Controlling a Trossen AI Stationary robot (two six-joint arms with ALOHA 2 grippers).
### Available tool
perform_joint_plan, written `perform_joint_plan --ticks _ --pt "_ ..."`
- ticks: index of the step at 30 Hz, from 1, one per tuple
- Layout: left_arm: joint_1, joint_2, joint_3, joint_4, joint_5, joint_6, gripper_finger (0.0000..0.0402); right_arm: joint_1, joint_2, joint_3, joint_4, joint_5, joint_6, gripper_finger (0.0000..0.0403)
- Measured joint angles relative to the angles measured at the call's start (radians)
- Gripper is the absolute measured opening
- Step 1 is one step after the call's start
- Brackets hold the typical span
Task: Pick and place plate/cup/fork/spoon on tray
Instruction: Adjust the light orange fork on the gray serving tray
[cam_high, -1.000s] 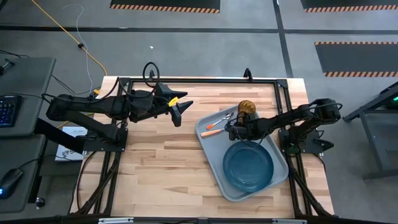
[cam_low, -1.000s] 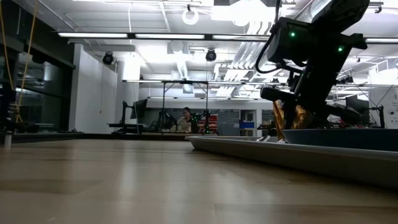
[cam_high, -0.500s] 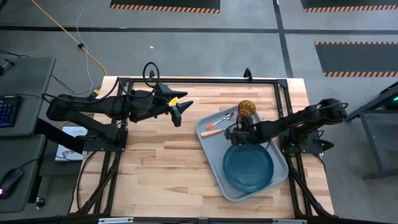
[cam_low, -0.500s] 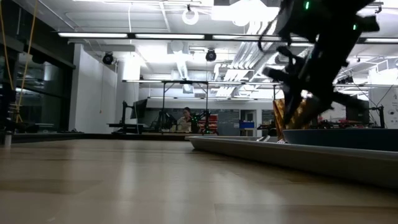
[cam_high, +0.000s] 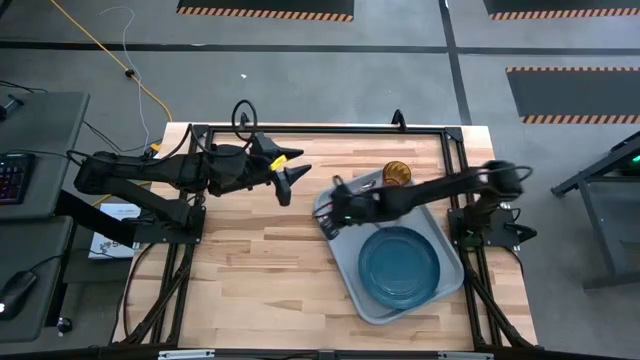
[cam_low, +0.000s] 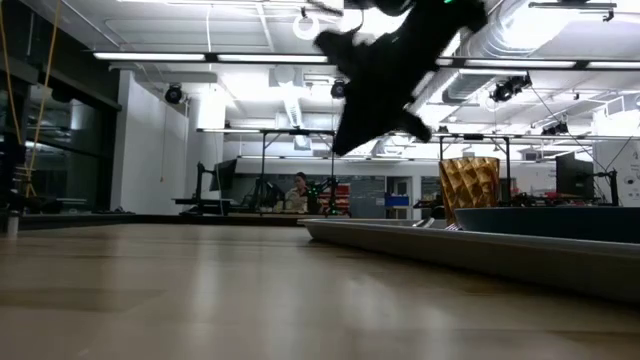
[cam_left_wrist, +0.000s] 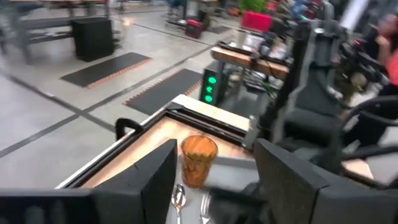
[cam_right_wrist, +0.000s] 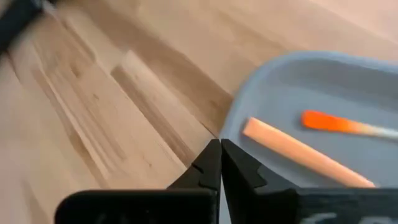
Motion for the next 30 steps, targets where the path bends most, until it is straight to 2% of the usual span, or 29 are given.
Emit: perform_joint_plan --ticks 3,7,9,16,30 --pt "-0.016 -0.022 0.0 -0.025 0.023 0.032 0.0165 -0.024 0.105 0.08 -0.005 -0.084 -0.115 0.0001" --pt "-0.052 -0.079 0.0 -0.112 -0.005 0.052 0.0042 -0.052 0.197 0.13 -0.013 -0.165 -0.198 0.0" --pt "-0.071 -0.105 0.0 -0.156 -0.037 0.051 0.0015 -0.065 0.215 0.132 -0.011 -0.183 -0.226 0.0" --pt "-0.119 -0.165 0.0 -0.256 -0.137 0.047 0.0001 -0.097 0.217 0.125 -0.012 -0.178 -0.272 0.0" --pt "-0.119 -0.134 0.0 -0.276 -0.147 0.029 0.0 -0.114 0.258 0.124 -0.016 -0.168 -0.313 0.0"
